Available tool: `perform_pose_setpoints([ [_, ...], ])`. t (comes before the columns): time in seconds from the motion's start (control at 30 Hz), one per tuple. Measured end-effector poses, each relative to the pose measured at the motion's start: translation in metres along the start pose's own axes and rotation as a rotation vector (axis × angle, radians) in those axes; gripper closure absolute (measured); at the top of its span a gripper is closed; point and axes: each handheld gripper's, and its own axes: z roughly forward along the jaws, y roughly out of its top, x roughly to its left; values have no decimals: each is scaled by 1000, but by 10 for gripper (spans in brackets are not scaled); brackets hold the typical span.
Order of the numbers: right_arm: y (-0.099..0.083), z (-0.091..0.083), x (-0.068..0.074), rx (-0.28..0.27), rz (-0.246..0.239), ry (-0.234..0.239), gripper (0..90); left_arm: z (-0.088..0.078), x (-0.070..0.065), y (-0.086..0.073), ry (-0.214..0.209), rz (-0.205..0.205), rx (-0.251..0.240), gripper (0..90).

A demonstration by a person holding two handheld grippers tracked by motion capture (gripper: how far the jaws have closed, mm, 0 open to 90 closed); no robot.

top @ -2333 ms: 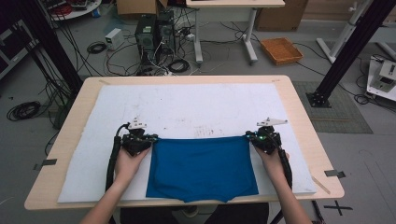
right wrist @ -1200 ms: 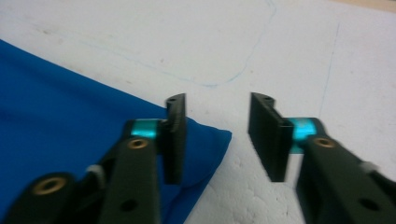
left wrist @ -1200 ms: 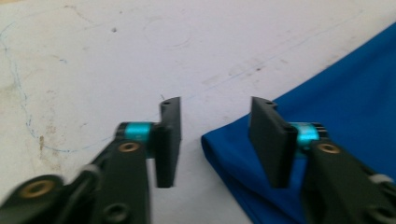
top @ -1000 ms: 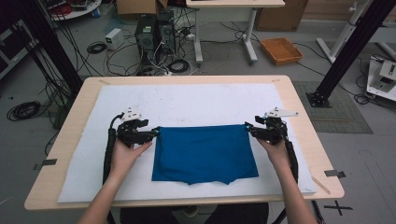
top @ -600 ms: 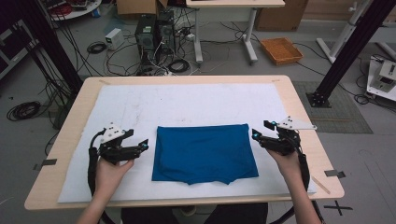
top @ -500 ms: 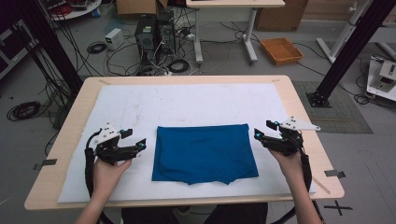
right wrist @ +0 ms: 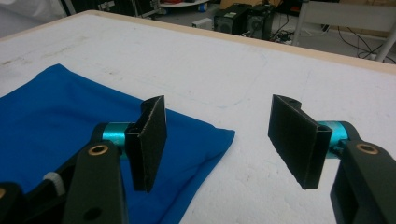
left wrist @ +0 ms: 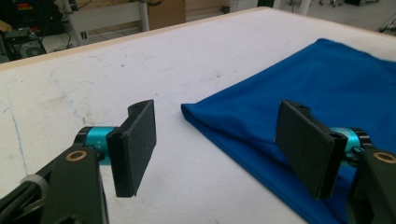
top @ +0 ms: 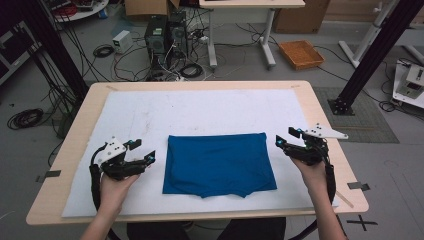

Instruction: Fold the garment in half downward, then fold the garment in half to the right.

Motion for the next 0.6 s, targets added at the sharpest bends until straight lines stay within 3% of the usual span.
perform_pose_setpoints([
  [0.17,1,-3,-1,-10,3,-4,373,-2,-7,9,-20,21,-21,296],
  [0.4,1,-4,-2,-12,9,-3,373,2,-18,17,-46,27,20,292],
  [0.6,2,-2,-4,-18,36,8,328,3,-15,19,-79,-18,45,273],
])
